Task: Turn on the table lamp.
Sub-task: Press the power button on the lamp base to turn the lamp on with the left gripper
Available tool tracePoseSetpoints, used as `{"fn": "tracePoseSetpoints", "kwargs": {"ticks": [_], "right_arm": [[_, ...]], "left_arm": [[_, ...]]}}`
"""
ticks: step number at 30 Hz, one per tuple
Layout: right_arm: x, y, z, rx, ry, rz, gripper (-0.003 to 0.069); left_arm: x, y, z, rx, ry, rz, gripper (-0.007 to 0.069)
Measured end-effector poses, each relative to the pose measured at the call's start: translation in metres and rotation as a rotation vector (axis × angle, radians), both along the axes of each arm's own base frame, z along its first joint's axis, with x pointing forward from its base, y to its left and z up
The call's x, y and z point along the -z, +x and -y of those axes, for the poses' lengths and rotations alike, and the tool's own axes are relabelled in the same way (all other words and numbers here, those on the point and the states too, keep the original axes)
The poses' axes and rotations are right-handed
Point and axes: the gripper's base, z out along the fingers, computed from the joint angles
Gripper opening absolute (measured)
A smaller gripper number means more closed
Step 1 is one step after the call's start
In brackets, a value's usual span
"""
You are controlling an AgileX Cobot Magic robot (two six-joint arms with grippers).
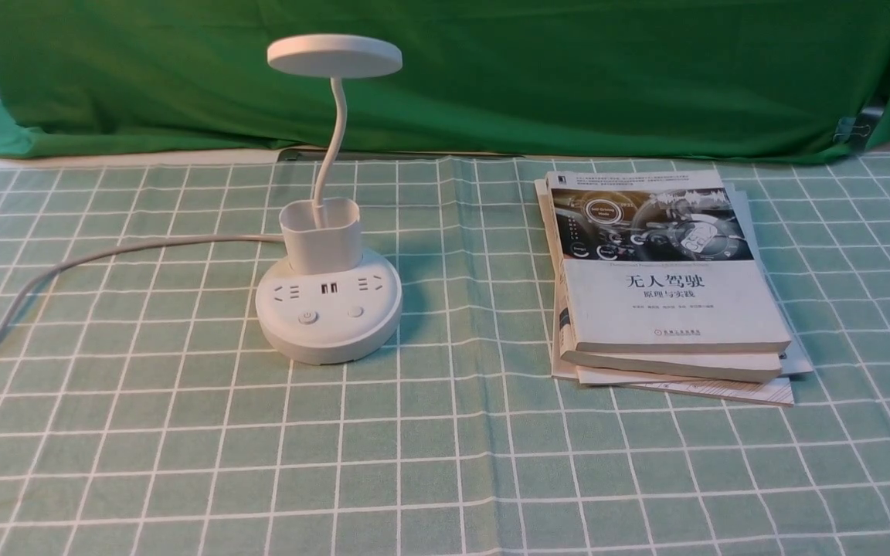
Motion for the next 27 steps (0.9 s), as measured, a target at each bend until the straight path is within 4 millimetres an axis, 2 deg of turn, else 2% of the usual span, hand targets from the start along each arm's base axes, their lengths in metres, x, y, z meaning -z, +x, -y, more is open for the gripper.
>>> {"fn": "tracePoseSetpoints", "kwargs": {"ticks": [1, 4, 5, 6, 10, 12, 13, 16, 17, 20, 21, 22, 24, 27], "right_arm": [[0.0, 0.0, 0.0, 0.0, 0.0, 0.0, 0.0238], [0.0, 0.0, 0.0, 0.0, 0.0, 0.0, 0.0238], [0.0, 0.0, 0.0, 0.0, 0.0, 0.0, 0.0238], [0.0, 0.0, 0.0, 0.0, 0.001, 0.0, 0.0238], [0.0, 0.0, 0.0, 0.0, 0.0, 0.0, 0.0238], [0.0, 0.0, 0.0, 0.0, 0.0, 0.0, 0.0238], [0.0, 0.0, 0.0, 0.0, 0.0, 0.0, 0.0238], [0.0, 0.0, 0.0, 0.0, 0.0, -0.001, 0.0238], [0.0, 0.0, 0.0, 0.0, 0.0, -0.001, 0.0238], [0.0, 0.0, 0.0, 0.0, 0.0, -0.001, 0.0238], [0.0, 0.0, 0.0, 0.0, 0.0, -0.001, 0.0238], [0.0, 0.0, 0.0, 0.0, 0.0, -0.001, 0.0238], [0.0, 0.0, 0.0, 0.0, 0.0, -0.001, 0.0238], [0.0, 0.0, 0.0, 0.0, 0.0, -0.001, 0.0238]], "left_arm": [[-0.004, -0.001, 0.0, 0.0, -0.001, 0.009, 0.0002], [-0.035, 0.013, 0.001, -0.002, 0.018, -0.253, 0.0002], [-0.038, 0.031, 0.002, -0.01, 0.028, -0.435, 0.0002], [-0.038, 0.038, 0.002, -0.013, 0.032, -0.512, 0.0002], [-0.008, 0.094, 0.007, 0.027, -0.021, -0.927, 0.0002], [0.004, 0.11, 0.009, 0.043, -0.046, -1.028, 0.0002], [0.023, 0.132, 0.013, 0.07, -0.081, -1.182, 0.0002], [0.045, 0.159, 0.022, 0.117, -0.054, -1.373, 0.0002], [0.048, 0.161, 0.023, 0.125, -0.068, -1.392, 0.0002], [0.064, 0.189, 0.044, 0.238, 0.043, -1.559, 0.0002], [0.067, 0.206, 0.061, 0.303, 0.113, -1.605, 0.0002], [0.067, 0.208, 0.063, 0.308, 0.12, -1.609, 0.0002], [0.078, 0.238, 0.091, 0.354, 0.228, -1.665, 0.0002], [0.085, 0.269, 0.119, 0.356, 0.331, -1.691, 0.0002]]}}
